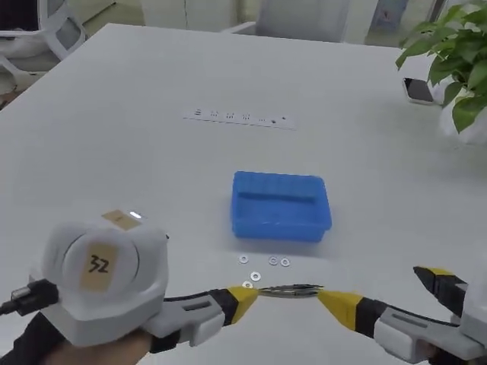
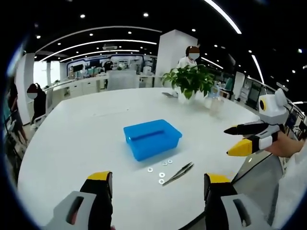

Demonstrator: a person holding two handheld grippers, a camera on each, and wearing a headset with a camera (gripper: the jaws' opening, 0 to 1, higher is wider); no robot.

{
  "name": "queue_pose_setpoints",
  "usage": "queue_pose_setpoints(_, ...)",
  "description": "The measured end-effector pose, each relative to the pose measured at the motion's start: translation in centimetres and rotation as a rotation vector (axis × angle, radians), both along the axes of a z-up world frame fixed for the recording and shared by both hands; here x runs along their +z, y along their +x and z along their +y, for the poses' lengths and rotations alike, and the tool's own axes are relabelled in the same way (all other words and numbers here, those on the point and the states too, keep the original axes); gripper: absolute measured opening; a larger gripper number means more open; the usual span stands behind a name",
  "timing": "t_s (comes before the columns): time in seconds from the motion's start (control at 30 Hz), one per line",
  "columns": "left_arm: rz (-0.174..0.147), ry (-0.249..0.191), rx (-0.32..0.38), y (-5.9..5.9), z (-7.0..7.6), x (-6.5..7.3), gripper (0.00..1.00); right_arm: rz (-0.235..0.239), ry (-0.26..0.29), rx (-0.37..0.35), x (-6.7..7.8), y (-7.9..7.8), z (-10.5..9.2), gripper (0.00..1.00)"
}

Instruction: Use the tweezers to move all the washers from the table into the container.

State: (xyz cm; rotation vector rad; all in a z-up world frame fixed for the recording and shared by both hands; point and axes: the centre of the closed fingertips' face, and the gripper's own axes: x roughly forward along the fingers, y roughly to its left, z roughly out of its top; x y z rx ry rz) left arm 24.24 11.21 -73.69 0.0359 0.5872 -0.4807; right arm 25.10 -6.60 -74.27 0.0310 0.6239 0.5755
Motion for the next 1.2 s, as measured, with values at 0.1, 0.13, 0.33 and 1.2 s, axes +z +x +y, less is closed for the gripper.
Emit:
queue_pose_setpoints(0.1,0.009,0.054,-0.054,0.5,-0.3,-1.2,0.72,-0.011,0.001,-0.006,0.1,0.3,0.0,0.88)
queue_pose_setpoints(0.13,0.011,0.074,-0.073,0.5,-0.4,-1.5,0.67,-0.01,0.001,-0.007,0.1,0.4,0.0,0.87)
queue_pose_setpoints(0.33,0.057,0.051,-0.126,0.9,-1.4,-3.0,0.42,0.007,-0.015,-0.009,-0.8,0.6,0.0,0.83)
queue_pose_setpoints(1.2,0.129,0.205,-0.423,2.7,-4.4,-10.2,0.04,0.099,-0.005,-0.022,-3.3,0.5,0.3,0.78)
